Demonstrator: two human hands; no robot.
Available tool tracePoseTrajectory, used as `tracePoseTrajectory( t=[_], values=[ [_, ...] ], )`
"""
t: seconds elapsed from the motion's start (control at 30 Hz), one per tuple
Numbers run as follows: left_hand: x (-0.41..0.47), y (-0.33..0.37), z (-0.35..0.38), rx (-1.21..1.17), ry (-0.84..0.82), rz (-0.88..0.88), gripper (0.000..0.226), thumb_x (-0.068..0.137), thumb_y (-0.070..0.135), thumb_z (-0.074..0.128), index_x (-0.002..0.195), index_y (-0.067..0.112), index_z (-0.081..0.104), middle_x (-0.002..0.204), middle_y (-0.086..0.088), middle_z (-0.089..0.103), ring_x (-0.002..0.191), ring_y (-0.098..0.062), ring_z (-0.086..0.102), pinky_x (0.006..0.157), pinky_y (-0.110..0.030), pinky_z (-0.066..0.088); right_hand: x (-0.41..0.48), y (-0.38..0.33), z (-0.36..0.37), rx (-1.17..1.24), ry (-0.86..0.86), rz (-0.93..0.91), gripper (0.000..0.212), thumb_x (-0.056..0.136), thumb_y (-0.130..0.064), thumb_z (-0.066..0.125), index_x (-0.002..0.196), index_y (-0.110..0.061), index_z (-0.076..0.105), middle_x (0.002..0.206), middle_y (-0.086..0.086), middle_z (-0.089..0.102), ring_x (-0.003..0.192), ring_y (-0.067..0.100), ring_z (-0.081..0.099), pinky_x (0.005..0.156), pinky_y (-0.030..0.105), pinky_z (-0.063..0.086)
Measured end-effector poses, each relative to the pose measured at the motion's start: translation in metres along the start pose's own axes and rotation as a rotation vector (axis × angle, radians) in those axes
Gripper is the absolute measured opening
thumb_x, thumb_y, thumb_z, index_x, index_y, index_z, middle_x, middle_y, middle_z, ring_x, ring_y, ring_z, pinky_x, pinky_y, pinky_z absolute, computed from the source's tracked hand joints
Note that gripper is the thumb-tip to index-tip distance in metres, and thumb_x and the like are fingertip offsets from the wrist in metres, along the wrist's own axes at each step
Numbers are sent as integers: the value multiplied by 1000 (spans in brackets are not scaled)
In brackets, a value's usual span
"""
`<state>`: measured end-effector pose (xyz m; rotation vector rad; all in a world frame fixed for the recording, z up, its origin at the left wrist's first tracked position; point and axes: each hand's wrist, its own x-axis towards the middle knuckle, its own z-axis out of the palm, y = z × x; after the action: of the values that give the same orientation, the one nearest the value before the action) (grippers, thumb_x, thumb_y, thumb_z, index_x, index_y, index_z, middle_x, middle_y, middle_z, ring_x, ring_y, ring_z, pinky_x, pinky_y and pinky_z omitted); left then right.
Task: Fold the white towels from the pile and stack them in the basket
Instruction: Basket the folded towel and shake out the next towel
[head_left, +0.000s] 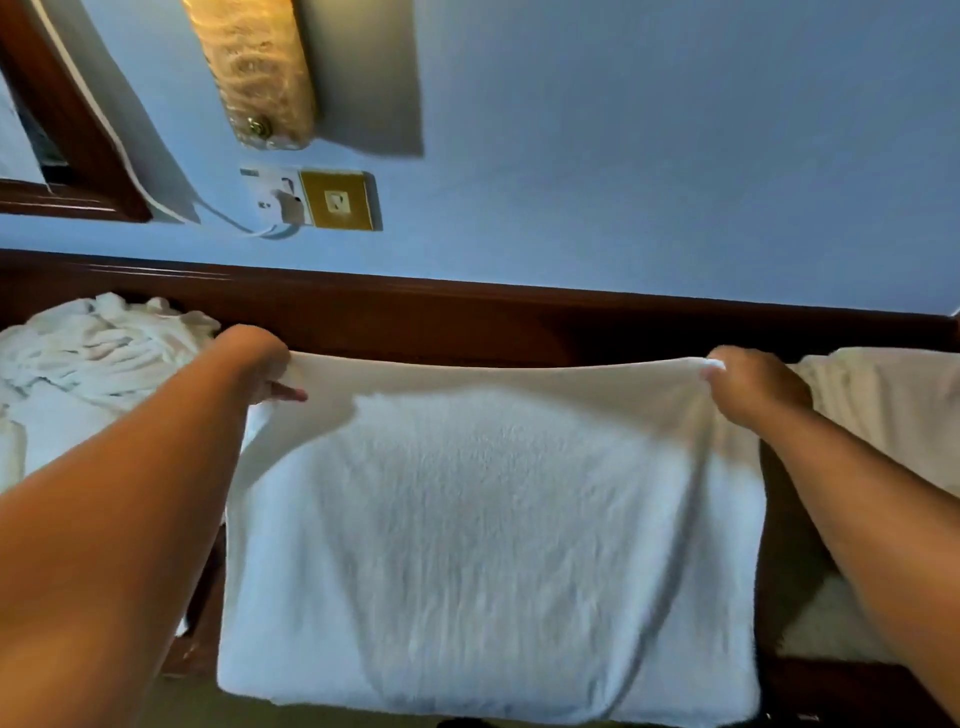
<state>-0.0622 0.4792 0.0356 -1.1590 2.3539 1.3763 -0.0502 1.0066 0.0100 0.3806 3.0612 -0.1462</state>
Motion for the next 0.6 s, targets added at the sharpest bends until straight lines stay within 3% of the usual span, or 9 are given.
tracePoseTrajectory(
  t=[0.07, 0.17, 0.27, 0.37, 0.5, 0.6],
  values=[
    [29, 18, 17, -279, 20, -133, 46, 101, -4, 47, 145, 3, 39, 140, -20, 47, 97, -41, 65, 82, -42, 61, 26, -3, 8, 129, -31, 79, 24, 101, -38, 47, 101, -23, 66, 115, 15, 66, 105, 39, 61, 88, 41, 49],
    [60, 44, 49, -409, 75, -110, 45, 97, -5, 52, 139, 11, 47, 127, -18, 52, 103, -43, 60, 74, -51, 62, 58, -9, 21, 254, -13, 192, 34, 104, -34, 50, 120, -8, 66, 123, 21, 64, 112, 42, 59, 89, 39, 46],
    [78, 55, 78, -295, 130, -83, 48, 95, -2, 57, 139, 15, 48, 123, -16, 54, 112, -41, 58, 79, -49, 62, 80, -8, 31, 311, 19, 280, 37, 103, -33, 52, 126, -7, 63, 122, 21, 63, 113, 42, 59, 89, 37, 45],
    [99, 53, 100, -185, 213, -21, 36, 98, 6, 57, 132, 19, 54, 123, -14, 54, 112, -39, 56, 78, -47, 62, 110, 3, 47, 400, 36, 322, 29, 100, -33, 59, 120, -13, 66, 116, 15, 67, 106, 38, 62, 82, 32, 42],
    [132, 48, 116, -62, 293, 66, 19, 96, 22, 58, 114, 18, 60, 117, -16, 59, 104, -41, 61, 80, -54, 61, 150, 4, 68, 383, -32, 320, 23, 96, -34, 65, 111, -18, 69, 111, 13, 68, 102, 37, 63, 87, 40, 50],
    [158, 48, 136, 63, 312, 43, 23, 92, 25, 57, 113, 17, 60, 112, -19, 63, 96, -43, 65, 76, -51, 60, 171, -1, 94, 442, -94, 349, 21, 93, -35, 69, 107, -19, 70, 107, 10, 69, 100, 34, 64, 90, 43, 53]
  ],
)
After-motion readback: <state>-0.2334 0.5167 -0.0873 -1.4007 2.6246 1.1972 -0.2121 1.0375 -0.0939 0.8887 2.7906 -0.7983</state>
